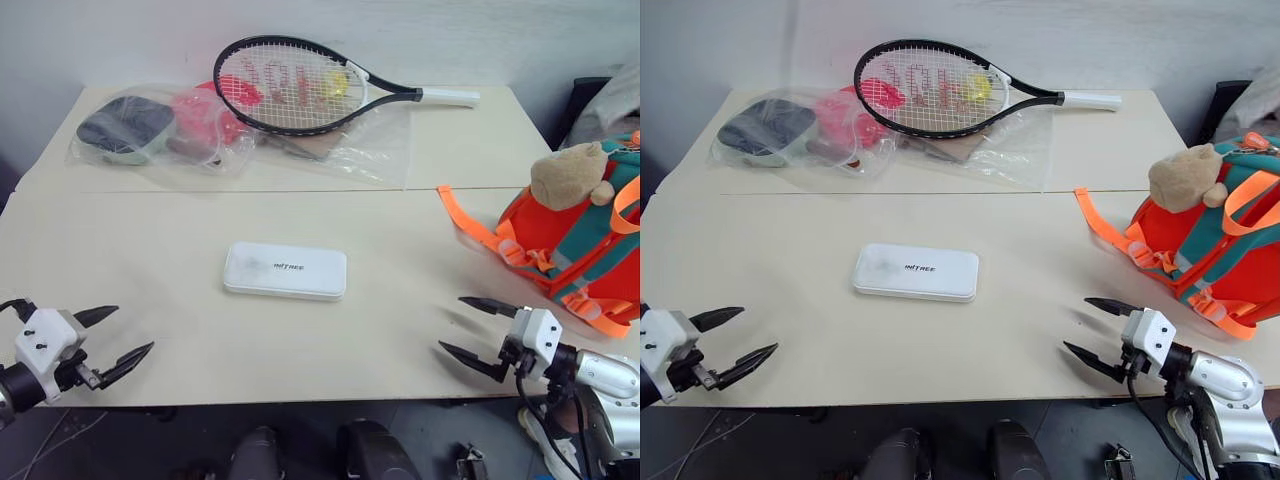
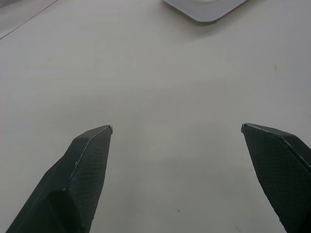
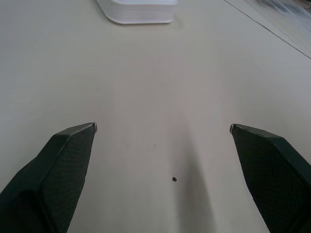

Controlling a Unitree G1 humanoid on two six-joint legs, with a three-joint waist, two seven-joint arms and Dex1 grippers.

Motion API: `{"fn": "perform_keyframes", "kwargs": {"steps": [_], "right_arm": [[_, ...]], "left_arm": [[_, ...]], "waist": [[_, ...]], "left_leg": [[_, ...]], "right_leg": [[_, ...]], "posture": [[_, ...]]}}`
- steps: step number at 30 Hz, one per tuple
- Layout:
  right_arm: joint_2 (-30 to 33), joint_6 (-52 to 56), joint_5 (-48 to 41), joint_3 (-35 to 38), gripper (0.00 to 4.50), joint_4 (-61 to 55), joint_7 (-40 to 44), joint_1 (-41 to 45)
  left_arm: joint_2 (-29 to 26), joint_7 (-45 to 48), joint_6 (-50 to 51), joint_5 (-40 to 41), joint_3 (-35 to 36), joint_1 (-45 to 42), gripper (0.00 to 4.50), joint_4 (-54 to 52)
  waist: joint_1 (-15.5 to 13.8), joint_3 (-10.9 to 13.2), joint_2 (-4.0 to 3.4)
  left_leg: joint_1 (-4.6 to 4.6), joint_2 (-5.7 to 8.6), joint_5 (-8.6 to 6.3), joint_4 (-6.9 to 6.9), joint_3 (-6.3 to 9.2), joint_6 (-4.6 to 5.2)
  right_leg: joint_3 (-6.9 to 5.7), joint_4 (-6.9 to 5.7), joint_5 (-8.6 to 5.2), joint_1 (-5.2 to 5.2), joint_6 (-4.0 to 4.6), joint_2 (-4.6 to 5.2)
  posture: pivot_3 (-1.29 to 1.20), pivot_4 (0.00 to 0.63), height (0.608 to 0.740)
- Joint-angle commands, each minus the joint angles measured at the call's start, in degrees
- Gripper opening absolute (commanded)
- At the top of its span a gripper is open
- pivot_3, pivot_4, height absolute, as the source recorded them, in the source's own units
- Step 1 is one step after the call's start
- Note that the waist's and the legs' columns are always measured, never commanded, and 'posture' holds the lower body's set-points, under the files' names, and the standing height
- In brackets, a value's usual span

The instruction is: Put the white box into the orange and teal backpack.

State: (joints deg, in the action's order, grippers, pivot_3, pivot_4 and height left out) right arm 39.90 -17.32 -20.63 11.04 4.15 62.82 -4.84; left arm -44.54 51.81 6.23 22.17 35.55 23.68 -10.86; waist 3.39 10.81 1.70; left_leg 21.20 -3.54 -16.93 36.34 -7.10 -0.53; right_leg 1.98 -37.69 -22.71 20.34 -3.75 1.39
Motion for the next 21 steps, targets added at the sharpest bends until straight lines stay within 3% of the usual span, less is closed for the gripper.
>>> {"fn": "perform_keyframes", "kwargs": {"steps": [1,21], "right_arm": [[0.68,1.44,-1.27,1.47,4.5,-2.49,-1.12,0.15],[-1.42,8.78,-1.61,-2.09,4.5,-9.34,-3.69,4.2]], "left_arm": [[-0.3,0.56,0.54,0.66,1.15,0.87,4.47,-1.6],[-1.23,5.26,4.33,3.11,1.21,-0.43,4.47,-0.44]], "waist": [[-0.01,0.0,0.0],[0.02,-0.02,0.03]], "left_leg": [[0.0,0.0,0.0,0.0,0.0,0.0],[0.0,0.0,0.02,0.09,0.02,0.01]], "right_leg": [[0.0,0.0,0.0,0.0,0.0,0.0],[-0.02,-0.11,0.0,0.01,0.0,0.0]], "posture": [[0.0,0.15,0.74],[0.0,0.15,0.74]]}}
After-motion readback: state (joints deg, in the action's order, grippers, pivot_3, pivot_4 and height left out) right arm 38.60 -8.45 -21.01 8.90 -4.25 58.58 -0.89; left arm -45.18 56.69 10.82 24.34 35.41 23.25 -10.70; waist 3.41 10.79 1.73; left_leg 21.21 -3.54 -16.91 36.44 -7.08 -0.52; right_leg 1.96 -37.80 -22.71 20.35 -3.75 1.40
